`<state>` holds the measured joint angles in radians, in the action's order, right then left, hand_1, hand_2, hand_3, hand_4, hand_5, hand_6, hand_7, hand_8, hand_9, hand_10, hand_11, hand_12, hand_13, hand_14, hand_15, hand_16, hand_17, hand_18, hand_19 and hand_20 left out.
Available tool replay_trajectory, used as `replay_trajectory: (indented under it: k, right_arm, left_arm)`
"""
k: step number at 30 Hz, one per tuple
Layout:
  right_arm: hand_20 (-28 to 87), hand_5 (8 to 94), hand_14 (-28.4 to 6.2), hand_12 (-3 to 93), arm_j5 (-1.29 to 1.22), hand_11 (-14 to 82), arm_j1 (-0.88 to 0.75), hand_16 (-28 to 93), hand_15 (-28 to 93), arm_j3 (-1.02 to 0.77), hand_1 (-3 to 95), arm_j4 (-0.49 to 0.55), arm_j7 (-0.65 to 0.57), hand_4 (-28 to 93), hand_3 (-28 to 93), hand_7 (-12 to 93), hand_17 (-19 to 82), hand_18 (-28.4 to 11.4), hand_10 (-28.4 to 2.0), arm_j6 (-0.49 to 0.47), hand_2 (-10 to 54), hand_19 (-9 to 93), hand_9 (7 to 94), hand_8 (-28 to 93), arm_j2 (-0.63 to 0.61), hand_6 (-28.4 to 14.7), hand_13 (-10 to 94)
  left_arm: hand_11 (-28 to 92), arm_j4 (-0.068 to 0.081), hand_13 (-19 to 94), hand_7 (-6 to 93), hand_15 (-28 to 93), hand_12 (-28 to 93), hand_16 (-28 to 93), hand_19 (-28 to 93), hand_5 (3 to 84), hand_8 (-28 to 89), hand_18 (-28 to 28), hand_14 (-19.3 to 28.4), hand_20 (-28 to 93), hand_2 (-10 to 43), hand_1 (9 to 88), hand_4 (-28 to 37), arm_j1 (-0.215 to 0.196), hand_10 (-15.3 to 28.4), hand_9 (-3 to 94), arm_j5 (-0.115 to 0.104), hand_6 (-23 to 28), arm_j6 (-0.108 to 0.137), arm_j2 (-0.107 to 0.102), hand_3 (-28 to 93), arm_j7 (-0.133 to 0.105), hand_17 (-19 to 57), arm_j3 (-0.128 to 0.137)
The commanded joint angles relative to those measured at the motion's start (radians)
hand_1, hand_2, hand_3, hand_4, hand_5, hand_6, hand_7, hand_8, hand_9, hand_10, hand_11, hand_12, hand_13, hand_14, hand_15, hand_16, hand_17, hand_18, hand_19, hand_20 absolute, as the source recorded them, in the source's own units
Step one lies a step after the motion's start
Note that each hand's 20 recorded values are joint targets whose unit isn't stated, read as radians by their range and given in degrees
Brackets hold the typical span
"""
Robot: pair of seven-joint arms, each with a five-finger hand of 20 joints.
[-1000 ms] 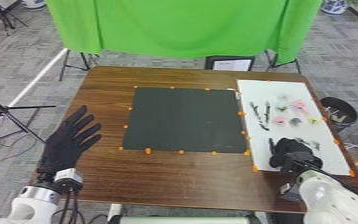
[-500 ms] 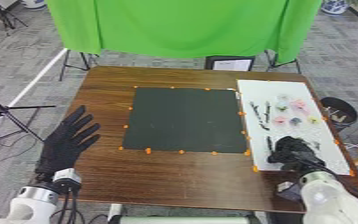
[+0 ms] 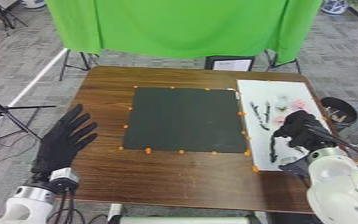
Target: Arrange flowers
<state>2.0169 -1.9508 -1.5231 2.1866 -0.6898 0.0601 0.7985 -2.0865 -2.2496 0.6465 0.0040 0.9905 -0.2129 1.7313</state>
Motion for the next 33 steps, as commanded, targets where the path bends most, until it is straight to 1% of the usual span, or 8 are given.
replay_trajectory:
  k: [1,3,6,9,14,24,29,33]
  right_arm:
    - [56,64.2,-10.9,57.1,0.148,66.0,0.043,39,84,-0.006,19.7,0.029,-0.171,-28,80,47,35,-22.0,-9.6,-0.298,-9.4,93,73.5,-12,0.016,-3.0,68]
    - [56,65.5,-11.1,57.4,0.132,65.7,0.05,39,84,-0.007,21.2,0.032,-0.2,-28,70,42,35,-22.3,-9.8,-0.378,-9.5,93,73.5,-12,0.025,-3.2,68]
    - [56,66.3,-11.4,58.7,0.084,64.4,0.045,40,83,-0.009,34.8,0.03,-0.21,-28,37,37,35,-22.8,-10.1,-0.42,-9.5,93,73.2,-11,0.035,-3.1,67]
    - [55,66.3,-11.8,58.4,0.09,63.7,0.038,40,82,0.01,39.0,0.019,-0.2,-14,7,35,34,-23.2,-10.6,-0.429,-9.5,93,72.8,-11,0.041,-3.1,67]
    - [54,66.3,-12.1,58.3,0.1,63.3,0.038,40,82,0.047,38.2,-0.004,-0.195,-6,-9,35,34,-23.4,-11.0,-0.429,-9.5,93,72.9,-11,0.048,-2.9,66]
    - [53,66.8,-12.8,58.3,0.114,62.7,0.061,40,82,0.113,38.0,-0.049,-0.203,-2,-22,30,32,-23.8,-11.7,-0.464,-9.5,93,71.8,-11,0.063,-3.7,66]
    - [55,69.2,-11.6,57.7,0.226,65.1,0.06,41,83,0.215,54.6,-0.1,-0.175,-2,-28,30,34,-23.2,-10.4,-0.424,-9.5,93,74.2,-12,0.066,-1.3,68]
    - [63,74.2,-9.3,62.9,0.26,69.8,0.055,47,87,0.286,71.3,-0.148,-0.173,-20,-28,26,32,-17.7,-7.9,-0.437,-9.5,93,76.6,-10,0.085,2.3,68]
  left_arm:
    - [13,-0.004,18,18.1,23,20,2,38,23.6,-11,23.0,15.2,9,-7.5,24.2,-28.3,-0.009,10.2,21.2,-0.002,2.5,0.006,-0.001,66,0.0,-10.4,0.001]
    - [13,-0.005,18,18.1,23,19,2,38,23.6,-11,23.0,15.2,9,-7.5,24.2,-28.3,-0.015,10.2,21.3,-0.003,2.5,0.008,0.0,66,0.002,-10.4,0.006]
    - [13,-0.005,18,18.1,23,19,2,38,23.6,-11,23.0,15.2,9,-7.6,24.1,-28.3,-0.015,10.1,21.3,-0.001,2.5,0.005,0.001,66,0.003,-10.4,0.006]
    - [13,-0.002,18,18.1,23,20,2,38,23.6,-11,23.1,15.3,9,-7.5,24.2,-28.3,-0.01,10.1,21.3,-0.001,2.5,0.001,0.0,66,0.004,-10.4,0.003]
    - [13,0.004,18,18.1,23,20,2,38,23.6,-11,23.1,15.3,9,-7.5,24.2,-28.3,-0.001,10.2,21.3,-0.001,2.5,-0.007,-0.004,66,0.008,-10.4,-0.004]
    - [13,0.012,18,18.2,23,20,2,38,23.5,-11,23.1,15.3,9,-7.5,24.2,-28.3,0.01,10.2,21.4,-0.004,2.4,-0.01,-0.012,66,0.016,-10.4,-0.014]
    - [13,0.013,18,18.2,23,20,2,38,23.6,-11,23.1,15.3,9,-7.4,24.2,-28.3,0.01,10.2,21.4,-0.002,2.4,-0.013,-0.013,66,0.019,-10.5,-0.018]
    - [13,0.012,18,18.2,23,20,2,37,23.5,-11,23.2,15.3,9,-7.4,24.2,-28.3,0.007,10.3,21.4,0.0,2.4,-0.015,-0.012,66,0.026,-10.5,-0.019]
